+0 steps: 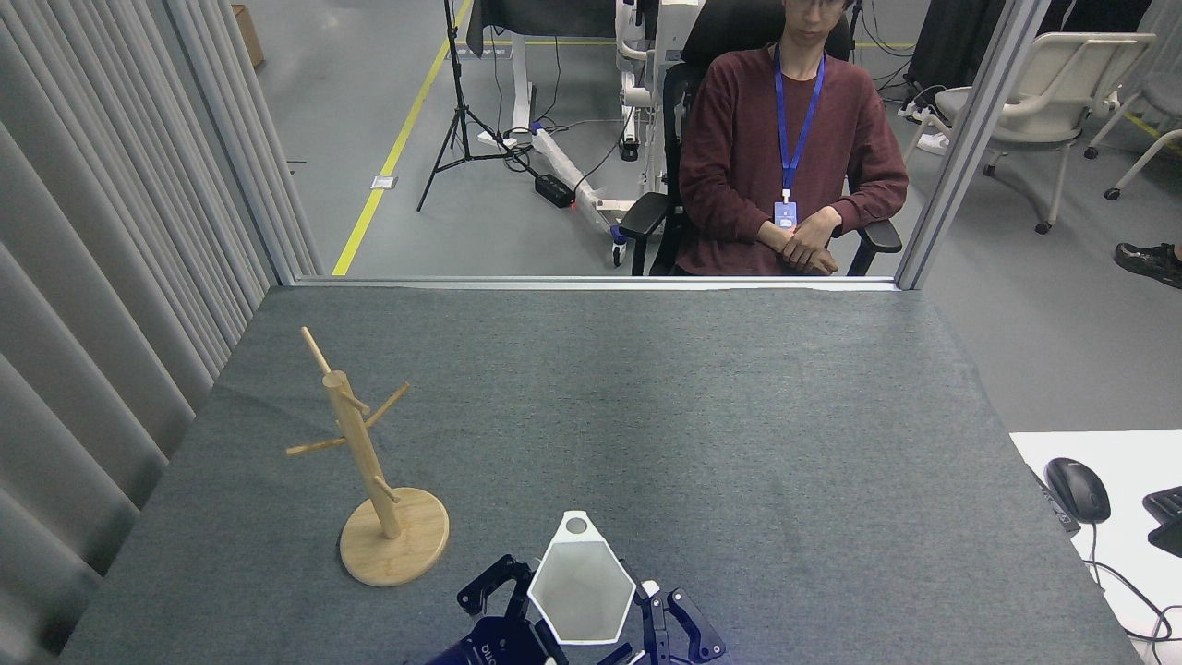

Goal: Hang cup on storage rack
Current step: 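Grasp the cup with the left gripper and open the right gripper, then carry the cup with the left gripper toward the wooden stand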

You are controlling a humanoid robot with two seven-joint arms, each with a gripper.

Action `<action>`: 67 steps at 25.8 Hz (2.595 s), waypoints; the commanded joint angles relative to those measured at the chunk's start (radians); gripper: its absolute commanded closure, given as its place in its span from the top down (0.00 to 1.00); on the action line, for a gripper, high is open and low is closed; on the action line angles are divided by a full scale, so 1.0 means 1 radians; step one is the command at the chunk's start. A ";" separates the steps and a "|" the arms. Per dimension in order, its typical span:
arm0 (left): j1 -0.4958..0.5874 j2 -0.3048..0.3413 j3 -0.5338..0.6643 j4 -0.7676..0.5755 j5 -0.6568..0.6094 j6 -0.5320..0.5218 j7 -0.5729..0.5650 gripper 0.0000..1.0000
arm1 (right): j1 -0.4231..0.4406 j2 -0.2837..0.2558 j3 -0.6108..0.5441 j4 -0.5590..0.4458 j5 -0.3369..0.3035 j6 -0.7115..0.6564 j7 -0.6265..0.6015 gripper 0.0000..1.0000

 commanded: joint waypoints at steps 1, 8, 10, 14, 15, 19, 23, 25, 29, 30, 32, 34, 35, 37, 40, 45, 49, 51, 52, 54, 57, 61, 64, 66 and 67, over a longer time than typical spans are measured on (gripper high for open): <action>-0.001 0.000 0.000 -0.006 0.000 0.001 0.000 1.00 | -0.004 0.003 0.001 0.013 0.002 0.001 0.000 0.55; -0.006 -0.002 0.000 -0.004 0.000 0.001 0.000 1.00 | -0.007 0.003 0.001 0.019 0.007 0.002 0.000 0.55; -0.008 -0.002 0.000 -0.006 0.000 0.001 0.002 1.00 | -0.007 0.003 0.001 0.019 0.007 0.002 0.000 0.55; -0.008 -0.002 0.000 -0.018 0.000 0.003 0.005 0.61 | -0.009 0.003 0.003 0.019 0.007 0.010 0.000 0.55; -0.008 -0.002 0.000 -0.020 0.000 0.001 0.005 0.48 | -0.009 0.003 0.003 0.019 0.007 0.010 0.000 0.55; -0.012 0.000 0.000 -0.021 0.000 0.001 0.006 0.35 | -0.009 0.003 0.009 0.019 0.007 0.010 0.000 0.55; -0.014 0.000 0.000 -0.024 0.000 0.001 0.006 0.28 | -0.008 0.003 0.009 0.019 0.007 0.011 0.000 0.55; -0.014 0.000 0.000 -0.024 0.000 0.001 0.006 0.25 | -0.009 0.003 0.009 0.019 0.007 0.011 0.000 0.55; -0.014 0.000 0.000 -0.023 0.000 0.003 0.006 0.25 | -0.009 0.004 0.009 0.019 0.007 0.019 0.000 0.70; -0.014 0.000 0.000 -0.023 0.000 0.003 0.006 0.25 | -0.009 0.004 0.009 0.019 0.005 0.028 -0.002 0.91; -0.014 0.000 0.000 -0.021 0.000 0.003 0.006 0.25 | -0.009 0.004 0.009 0.019 0.004 0.030 -0.003 1.00; -0.014 0.000 0.000 -0.021 0.000 0.003 0.005 0.26 | -0.009 0.004 0.009 0.019 0.004 0.028 -0.003 1.00; -0.014 0.002 0.000 -0.020 0.000 0.004 0.005 0.26 | -0.009 0.004 0.009 0.019 0.002 0.028 -0.005 1.00; -0.014 0.005 0.000 -0.021 0.000 0.004 0.005 0.26 | -0.009 0.004 0.009 0.019 0.001 0.030 -0.008 1.00; -0.014 0.008 0.002 -0.023 0.000 0.004 0.005 0.26 | -0.012 0.009 0.008 0.017 -0.003 0.030 -0.011 1.00; -0.015 0.008 0.002 -0.018 -0.002 0.004 0.005 0.26 | -0.028 0.014 0.008 -0.023 -0.030 0.016 -0.019 1.00; -0.014 0.006 0.000 -0.018 -0.002 0.015 0.005 0.26 | -0.030 0.012 0.009 -0.049 -0.091 -0.056 -0.074 1.00; -0.014 0.006 0.000 -0.018 -0.002 0.015 0.005 0.26 | -0.035 0.015 0.003 -0.049 -0.154 -0.067 -0.115 1.00; -0.014 0.006 0.000 -0.018 -0.002 0.015 0.003 0.27 | -0.045 0.018 -0.014 -0.049 -0.230 -0.056 -0.132 1.00; -0.014 0.006 0.000 -0.020 -0.002 0.015 0.003 0.27 | -0.076 0.032 -0.111 -0.047 -0.400 0.013 -0.120 1.00; -0.008 0.005 0.002 -0.020 -0.002 0.020 0.003 0.27 | -0.119 0.032 -0.276 -0.003 -0.487 0.157 0.017 0.99; 0.014 0.000 0.017 -0.029 -0.008 0.038 0.005 0.26 | -0.082 -0.118 -0.316 0.083 -0.332 0.200 0.164 1.00; 0.064 0.006 0.061 -0.064 -0.008 0.083 0.011 0.25 | 0.059 -0.210 -0.307 0.092 -0.210 0.162 0.133 1.00; 0.088 0.006 0.121 -0.092 -0.008 0.092 0.011 0.25 | 0.084 -0.207 -0.315 0.091 -0.210 0.136 0.106 1.00; 0.098 0.006 0.170 -0.109 -0.009 0.098 0.011 0.25 | 0.091 -0.207 -0.324 0.091 -0.213 0.128 0.099 1.00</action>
